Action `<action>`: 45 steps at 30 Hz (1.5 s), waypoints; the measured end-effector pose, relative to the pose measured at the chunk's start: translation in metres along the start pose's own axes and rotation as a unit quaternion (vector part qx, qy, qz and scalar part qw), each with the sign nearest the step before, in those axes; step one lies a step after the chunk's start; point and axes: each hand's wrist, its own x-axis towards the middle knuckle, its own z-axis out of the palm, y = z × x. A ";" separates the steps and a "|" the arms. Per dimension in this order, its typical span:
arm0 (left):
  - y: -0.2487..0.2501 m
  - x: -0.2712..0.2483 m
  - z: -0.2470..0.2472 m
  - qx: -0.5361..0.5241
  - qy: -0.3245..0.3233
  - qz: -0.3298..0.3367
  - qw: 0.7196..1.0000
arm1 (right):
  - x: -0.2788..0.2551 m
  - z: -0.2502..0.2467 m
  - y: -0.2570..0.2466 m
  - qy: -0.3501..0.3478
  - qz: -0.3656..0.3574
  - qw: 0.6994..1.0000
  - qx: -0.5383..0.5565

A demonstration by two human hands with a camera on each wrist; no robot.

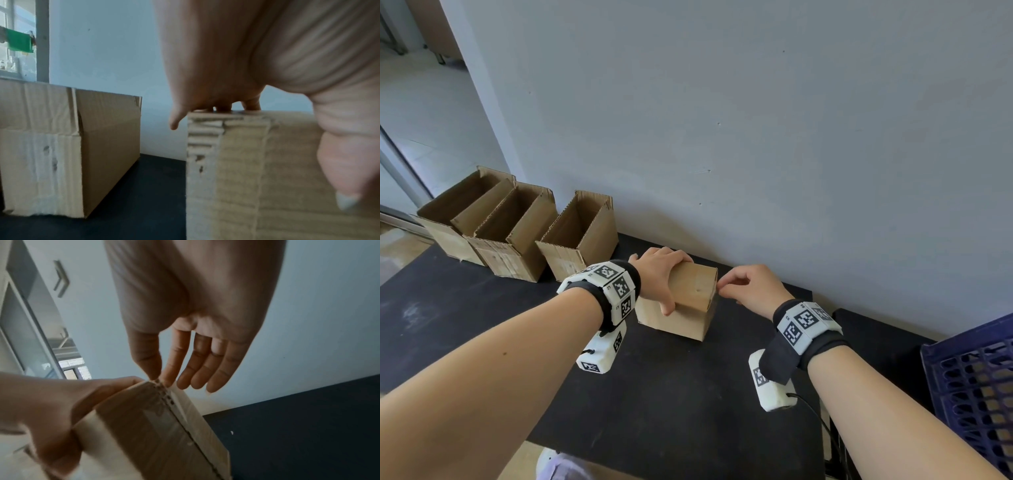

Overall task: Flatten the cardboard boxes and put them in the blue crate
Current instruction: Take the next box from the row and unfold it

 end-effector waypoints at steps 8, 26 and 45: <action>0.007 -0.001 -0.015 0.060 -0.007 0.010 0.998 | 0.005 -0.002 -0.016 -0.014 -0.025 0.998 0.057; 0.019 -0.002 -0.019 0.127 0.040 -0.006 0.991 | -0.003 0.000 -0.023 0.144 -0.040 0.988 -0.045; 0.030 -0.014 -0.031 0.144 0.066 0.003 0.987 | -0.009 -0.012 -0.043 0.085 -0.012 0.986 -0.141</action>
